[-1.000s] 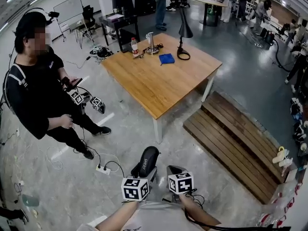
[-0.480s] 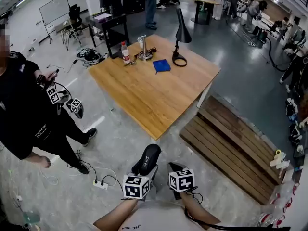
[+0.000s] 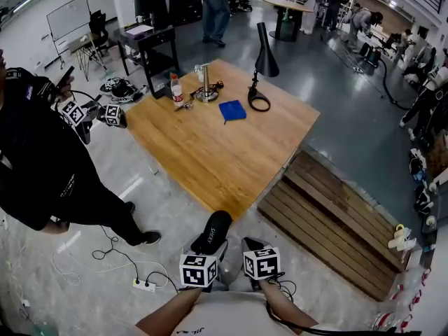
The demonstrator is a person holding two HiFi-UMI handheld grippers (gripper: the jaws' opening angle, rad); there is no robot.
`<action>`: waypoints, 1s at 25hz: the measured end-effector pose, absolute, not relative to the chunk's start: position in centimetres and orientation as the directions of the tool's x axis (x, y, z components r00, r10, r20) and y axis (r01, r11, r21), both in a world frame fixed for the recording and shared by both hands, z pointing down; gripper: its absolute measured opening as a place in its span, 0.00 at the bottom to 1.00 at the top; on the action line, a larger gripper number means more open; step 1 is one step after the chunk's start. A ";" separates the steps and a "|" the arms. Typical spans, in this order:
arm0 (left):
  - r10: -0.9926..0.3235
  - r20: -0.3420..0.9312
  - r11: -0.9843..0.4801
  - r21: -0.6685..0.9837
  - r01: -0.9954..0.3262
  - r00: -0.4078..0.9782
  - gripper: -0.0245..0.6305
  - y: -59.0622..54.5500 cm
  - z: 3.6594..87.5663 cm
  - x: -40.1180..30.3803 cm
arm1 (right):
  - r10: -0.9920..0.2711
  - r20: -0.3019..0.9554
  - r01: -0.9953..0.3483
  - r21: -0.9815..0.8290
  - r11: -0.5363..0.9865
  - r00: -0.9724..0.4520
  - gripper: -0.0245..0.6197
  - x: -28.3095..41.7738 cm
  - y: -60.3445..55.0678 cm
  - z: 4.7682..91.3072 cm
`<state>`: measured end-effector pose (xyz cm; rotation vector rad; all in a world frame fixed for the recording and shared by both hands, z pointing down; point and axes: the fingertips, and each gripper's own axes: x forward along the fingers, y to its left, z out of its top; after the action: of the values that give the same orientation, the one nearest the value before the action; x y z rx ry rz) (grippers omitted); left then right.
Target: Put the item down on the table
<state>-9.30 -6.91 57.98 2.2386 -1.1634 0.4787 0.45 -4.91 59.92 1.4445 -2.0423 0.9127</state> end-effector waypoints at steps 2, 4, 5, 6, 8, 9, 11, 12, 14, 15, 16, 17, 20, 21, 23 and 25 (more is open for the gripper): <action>-0.626 0.551 -0.453 0.321 -0.832 0.553 0.56 -8.1 58.1 -9.2 | -0.629 0.702 -0.942 -0.242 0.231 -0.335 0.04 0.5 -6.4 59.6; -0.630 0.554 -0.437 0.326 -0.838 0.544 0.56 -9.1 58.0 -9.1 | -0.630 0.699 -0.940 -0.238 0.243 -0.340 0.04 0.7 -7.8 59.1; -0.633 0.556 -0.429 0.327 -0.842 0.538 0.56 -9.6 57.8 -9.1 | -0.629 0.698 -0.939 -0.236 0.251 -0.343 0.04 0.8 -8.3 58.9; -0.637 0.557 -0.421 0.328 -0.846 0.533 0.56 -9.9 57.8 -9.1 | -0.626 0.698 -0.937 -0.235 0.258 -0.348 0.04 0.8 -8.8 58.8; -0.644 0.559 -0.404 0.330 -0.853 0.522 0.56 -10.6 57.7 -9.0 | -0.619 0.700 -0.933 -0.235 0.271 -0.356 0.04 0.9 -9.7 58.7; -0.646 0.560 -0.398 0.332 -0.855 0.518 0.56 -10.9 57.8 -8.9 | -0.617 0.700 -0.932 -0.236 0.275 -0.360 0.04 1.0 -10.1 58.7; -0.649 0.563 -0.390 0.331 -0.859 0.512 0.56 -11.6 58.0 -8.6 | -0.616 0.698 -0.930 -0.238 0.282 -0.365 0.04 1.3 -11.0 58.8; -0.649 0.567 -0.386 0.330 -0.861 0.508 0.56 -12.0 58.2 -8.4 | -0.615 0.698 -0.929 -0.239 0.284 -0.368 0.04 1.5 -11.4 58.9; -0.648 0.576 -0.375 0.330 -0.866 0.499 0.56 -12.8 58.7 -8.1 | -0.609 0.700 -0.927 -0.242 0.287 -0.372 0.04 1.9 -12.2 59.2; -0.647 0.581 -0.370 0.329 -0.869 0.495 0.56 -13.3 58.9 -8.0 | -0.606 0.702 -0.926 -0.244 0.288 -0.373 0.04 2.1 -12.6 59.5; -0.646 0.585 -0.366 0.326 -0.872 0.490 0.56 -13.7 59.2 -7.9 | -0.603 0.705 -0.926 -0.245 0.288 -0.374 0.04 2.3 -13.0 59.8; -0.646 0.589 -0.364 0.322 -0.874 0.485 0.56 -14.2 59.6 -7.7 | -0.600 0.707 -0.926 -0.246 0.286 -0.373 0.04 2.5 -13.4 60.1; -0.643 0.596 -0.365 0.312 -0.877 0.480 0.56 -16.0 60.8 -7.1 | -0.596 0.713 -0.928 -0.250 0.277 -0.370 0.04 3.2 -15.0 61.1; -0.639 0.600 -0.365 0.314 -0.877 0.481 0.56 -16.7 61.2 -6.9 | -0.594 0.714 -0.928 -0.252 0.275 -0.370 0.04 3.3 -15.8 61.3; -0.628 0.616 -0.357 0.316 -0.879 0.476 0.56 -18.4 62.2 -6.4 | -0.591 0.718 -0.928 -0.250 0.275 -0.369 0.04 3.5 -17.6 61.7; -0.619 0.635 -0.344 0.309 -0.887 0.461 0.56 -20.2 63.5 -6.3 | -0.588 0.723 -0.930 -0.245 0.274 -0.364 0.04 3.8 -19.6 62.4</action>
<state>-6.26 -20.25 63.49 2.0829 -1.2487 0.5489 3.83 -19.62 62.44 1.3621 -2.0500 0.9027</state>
